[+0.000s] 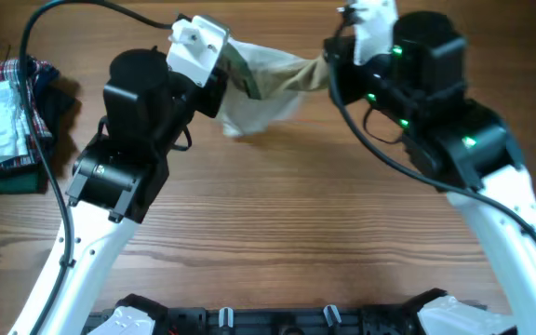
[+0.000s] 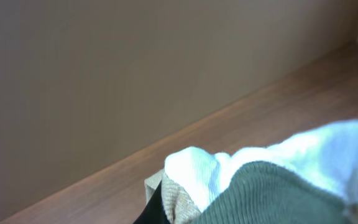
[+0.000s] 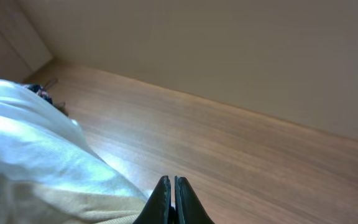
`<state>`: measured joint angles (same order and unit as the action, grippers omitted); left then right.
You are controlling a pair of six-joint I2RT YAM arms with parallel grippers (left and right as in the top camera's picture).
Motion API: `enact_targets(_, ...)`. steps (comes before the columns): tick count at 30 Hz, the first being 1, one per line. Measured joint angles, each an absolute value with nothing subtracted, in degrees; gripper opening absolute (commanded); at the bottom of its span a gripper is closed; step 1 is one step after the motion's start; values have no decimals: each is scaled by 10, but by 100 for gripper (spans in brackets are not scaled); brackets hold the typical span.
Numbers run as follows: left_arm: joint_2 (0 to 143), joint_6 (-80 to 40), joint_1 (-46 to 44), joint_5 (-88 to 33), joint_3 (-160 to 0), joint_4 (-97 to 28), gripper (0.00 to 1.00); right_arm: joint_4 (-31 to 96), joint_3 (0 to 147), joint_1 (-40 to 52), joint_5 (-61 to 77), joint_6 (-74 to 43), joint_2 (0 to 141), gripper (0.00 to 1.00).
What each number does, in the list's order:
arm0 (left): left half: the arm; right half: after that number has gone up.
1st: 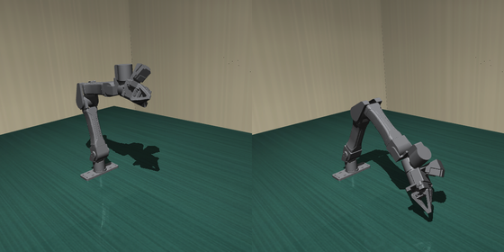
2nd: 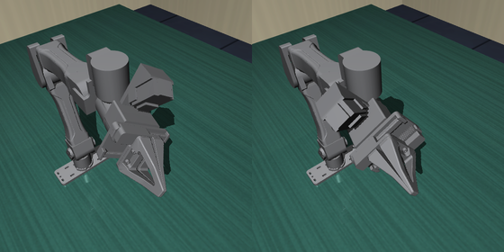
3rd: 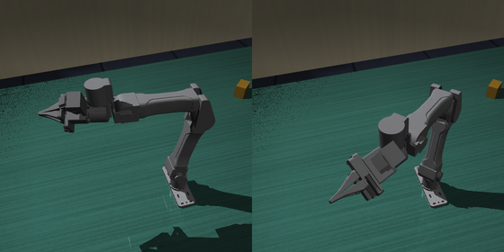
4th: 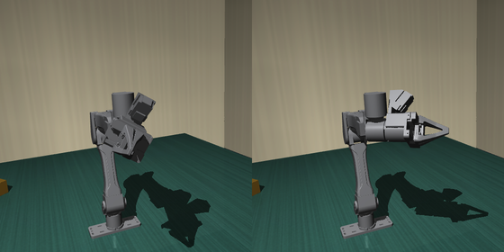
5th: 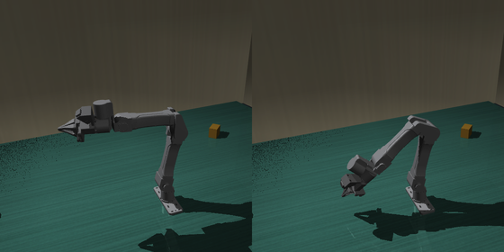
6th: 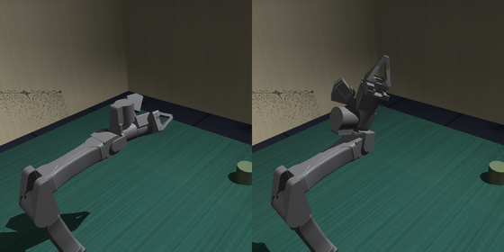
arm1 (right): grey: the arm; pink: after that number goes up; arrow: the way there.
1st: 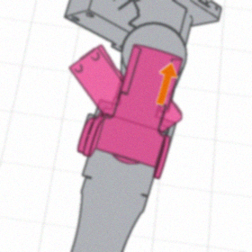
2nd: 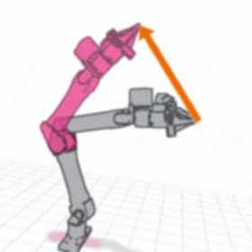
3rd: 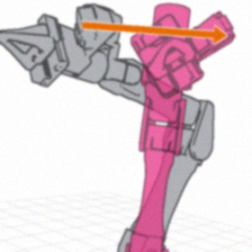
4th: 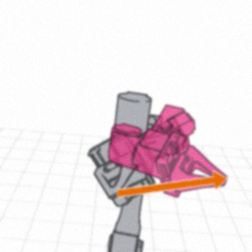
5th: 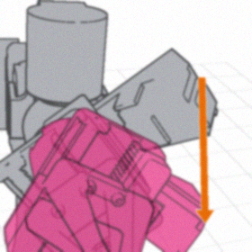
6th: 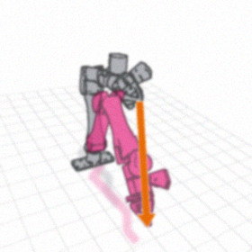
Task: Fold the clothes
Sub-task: 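Lift the garment with both grippers and shake it open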
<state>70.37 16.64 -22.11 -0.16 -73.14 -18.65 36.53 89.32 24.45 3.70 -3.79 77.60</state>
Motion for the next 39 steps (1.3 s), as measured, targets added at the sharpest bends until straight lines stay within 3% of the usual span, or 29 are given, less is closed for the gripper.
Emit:
enact_targets(16,704,184,-265,74,-750,-246,4,417,894,189,36,-36,794,4)
enact_targets(33,704,149,-512,243,-824,-440,4,583,894,189,71,-67,648,4)
enact_targets(37,706,142,-499,254,-826,-432,4,572,894,189,75,-79,659,4)
enact_targets(39,729,142,-447,257,-827,-409,4,531,894,189,66,-72,699,4)
